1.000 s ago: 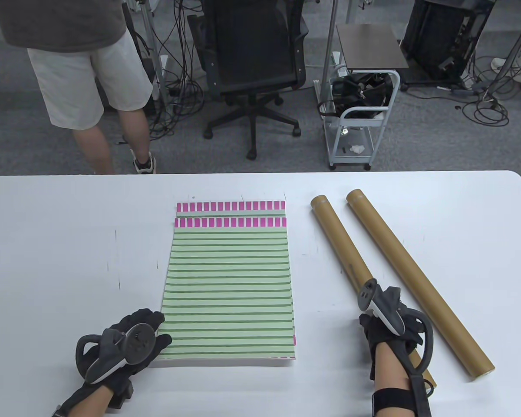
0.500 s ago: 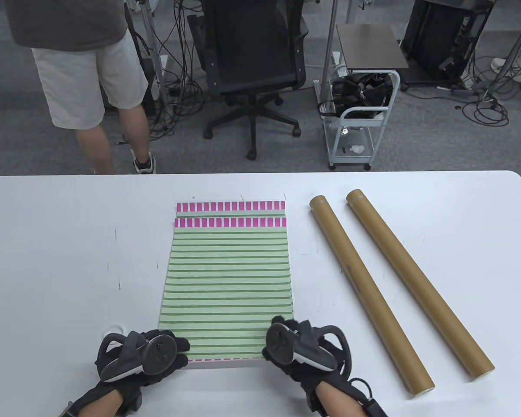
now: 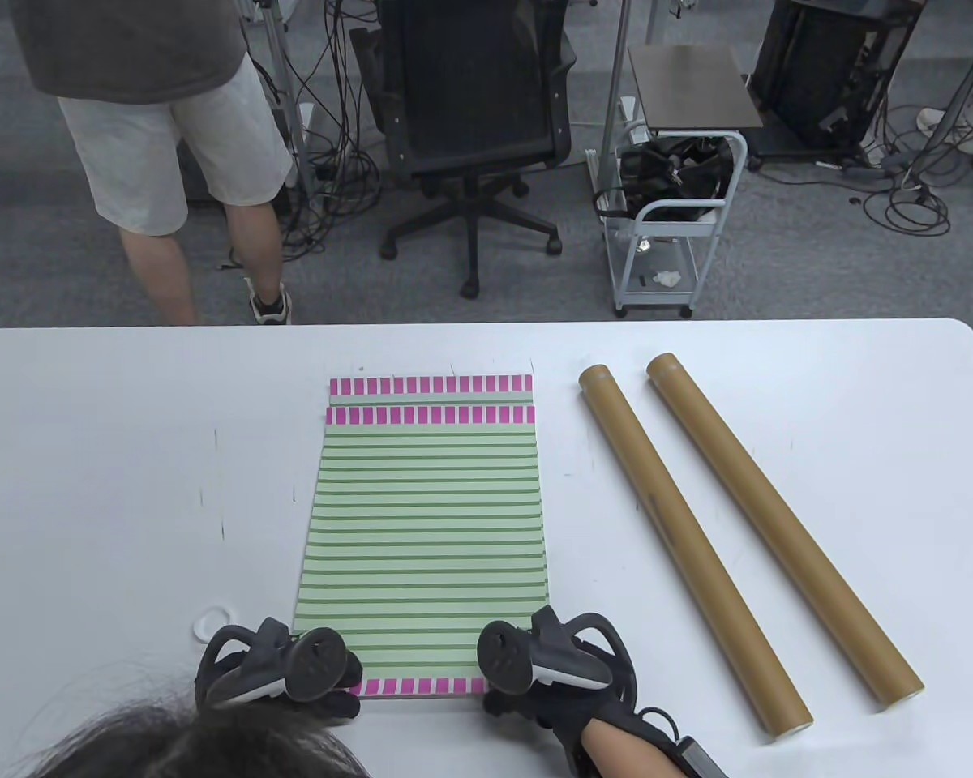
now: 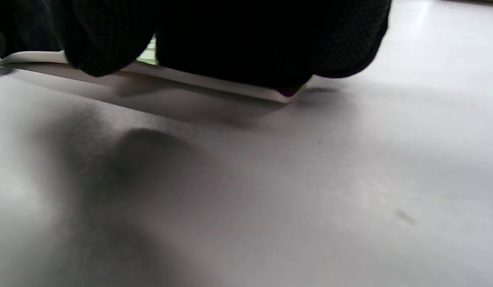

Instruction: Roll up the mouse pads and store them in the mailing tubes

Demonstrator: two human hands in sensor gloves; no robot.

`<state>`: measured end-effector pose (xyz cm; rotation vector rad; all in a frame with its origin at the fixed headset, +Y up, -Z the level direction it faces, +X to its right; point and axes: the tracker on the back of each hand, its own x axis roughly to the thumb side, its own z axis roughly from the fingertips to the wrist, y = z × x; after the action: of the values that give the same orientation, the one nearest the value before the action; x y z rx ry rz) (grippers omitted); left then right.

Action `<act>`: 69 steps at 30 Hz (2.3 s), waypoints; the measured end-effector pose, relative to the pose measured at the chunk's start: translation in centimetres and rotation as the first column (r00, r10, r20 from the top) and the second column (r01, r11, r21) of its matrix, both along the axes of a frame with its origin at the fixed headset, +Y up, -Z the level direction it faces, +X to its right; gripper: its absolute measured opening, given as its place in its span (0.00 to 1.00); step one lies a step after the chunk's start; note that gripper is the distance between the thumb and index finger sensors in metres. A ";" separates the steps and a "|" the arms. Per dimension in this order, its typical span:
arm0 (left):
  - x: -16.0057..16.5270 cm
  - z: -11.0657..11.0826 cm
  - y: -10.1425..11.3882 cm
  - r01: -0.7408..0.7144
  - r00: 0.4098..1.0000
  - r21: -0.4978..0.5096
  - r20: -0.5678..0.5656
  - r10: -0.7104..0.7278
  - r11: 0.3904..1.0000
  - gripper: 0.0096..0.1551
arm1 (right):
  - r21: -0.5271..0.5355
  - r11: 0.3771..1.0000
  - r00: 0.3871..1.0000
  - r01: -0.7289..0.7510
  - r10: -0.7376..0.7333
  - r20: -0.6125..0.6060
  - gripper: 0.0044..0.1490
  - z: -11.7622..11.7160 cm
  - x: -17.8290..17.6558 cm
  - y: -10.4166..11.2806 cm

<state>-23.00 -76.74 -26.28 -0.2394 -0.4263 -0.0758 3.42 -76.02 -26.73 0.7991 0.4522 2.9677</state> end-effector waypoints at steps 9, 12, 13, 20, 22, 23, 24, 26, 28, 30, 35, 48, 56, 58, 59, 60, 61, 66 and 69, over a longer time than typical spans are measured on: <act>1.1 0.5 0.0 0.111 0.994 0.116 -0.031 -0.108 0.987 0.36 | 0.058 0.998 0.997 -0.008 0.003 0.071 0.29 0.3 0.0 -0.3; 1.2 0.0 0.0 0.113 0.994 0.086 -0.016 -0.112 0.990 0.37 | 0.057 0.998 0.998 -0.030 0.026 0.057 0.29 0.2 -0.3 -0.2; 1.1 -0.1 -0.1 0.103 0.995 0.075 -0.019 -0.102 0.992 0.36 | 0.062 0.998 0.998 -0.026 0.022 0.063 0.29 0.2 -0.3 -0.3; 0.6 -0.7 0.0 0.047 0.997 0.015 -0.060 -0.046 0.999 0.33 | 0.105 0.994 0.997 -0.040 0.032 0.072 0.25 0.0 -0.7 -0.3; 0.3 -0.7 -0.2 0.017 0.996 0.017 -0.085 -0.015 1.000 0.31 | 0.098 0.995 0.995 -0.024 0.014 0.095 0.23 -0.2 -0.7 -0.3; 0.3 -0.7 -0.2 0.014 0.996 0.018 -0.085 -0.013 1.000 0.30 | 0.084 0.996 0.994 -0.002 -0.007 0.106 0.22 -0.3 -0.5 -0.4; 0.3 -0.7 -0.3 0.019 0.996 0.025 -0.086 -0.017 0.999 0.30 | 0.082 0.997 0.993 0.005 -0.014 0.113 0.22 -0.3 -0.4 -0.4; 0.5 -0.5 -0.4 0.056 0.995 0.063 -0.090 -0.050 0.996 0.29 | 0.070 0.998 0.994 0.007 -0.015 0.110 0.21 -0.3 -0.4 -0.6; 0.8 -0.5 -0.5 0.094 0.991 0.062 -0.106 -0.087 0.994 0.27 | 0.062 0.998 0.997 -0.031 0.026 0.077 0.20 -0.1 -0.7 -0.8; 1.1 -0.5 -0.4 0.127 0.984 0.060 -0.136 -0.118 0.990 0.26 | 0.088 0.995 0.999 -0.048 0.046 0.027 0.22 0.1 -0.7 -1.0; 1.2 -0.5 -0.5 0.144 0.980 0.035 -0.144 -0.138 0.989 0.27 | 0.129 0.990 0.997 -0.064 0.067 -0.023 0.25 0.3 -0.8 -1.2; 3.4 0.1 -0.7 0.250 0.968 0.046 -0.026 -0.249 0.967 0.43 | 0.326 0.902 0.910 -0.281 0.359 -0.208 0.42 2.3 -2.7 -2.2; 4.9 2.5 -0.4 0.254 0.926 0.284 0.204 -0.317 0.924 0.32 | 0.165 0.963 0.955 -0.213 0.240 -0.171 0.34 1.3 -3.2 -1.3; 4.9 2.7 -0.5 0.257 0.917 0.296 0.225 -0.329 0.920 0.27 | 0.118 0.974 0.964 -0.192 0.210 -0.164 0.34 1.1 -3.0 -1.3; 4.7 2.6 -0.3 0.241 0.928 0.292 0.210 -0.307 0.926 0.26 | 0.111 0.977 0.967 -0.184 0.200 -0.159 0.34 1.0 -2.9 -1.3; 4.6 2.5 -0.1 0.207 0.941 0.254 0.213 -0.263 0.945 0.26 | 0.118 0.976 0.968 -0.182 0.199 -0.155 0.35 1.0 -2.7 -1.2; 4.4 2.3 0.1 0.150 0.960 0.209 0.204 -0.193 0.966 0.27 | 0.115 0.978 0.970 -0.174 0.190 -0.151 0.35 0.8 -2.6 -1.2; 4.8 1.5 0.0 0.145 0.972 0.226 0.152 -0.182 0.963 0.29 | 0.085 0.974 0.958 -0.211 0.224 -0.179 0.38 0.6 -2.9 -0.9; 5.2 0.9 -0.2 0.180 0.970 0.212 0.124 -0.210 0.961 0.28 | 0.062 0.987 0.976 -0.148 0.156 -0.151 0.38 0.3 -2.6 -1.1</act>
<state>-17.80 -76.93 -25.38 -0.0777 -0.5359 -0.3305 0.85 -77.14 -26.43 1.0529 0.4666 3.0802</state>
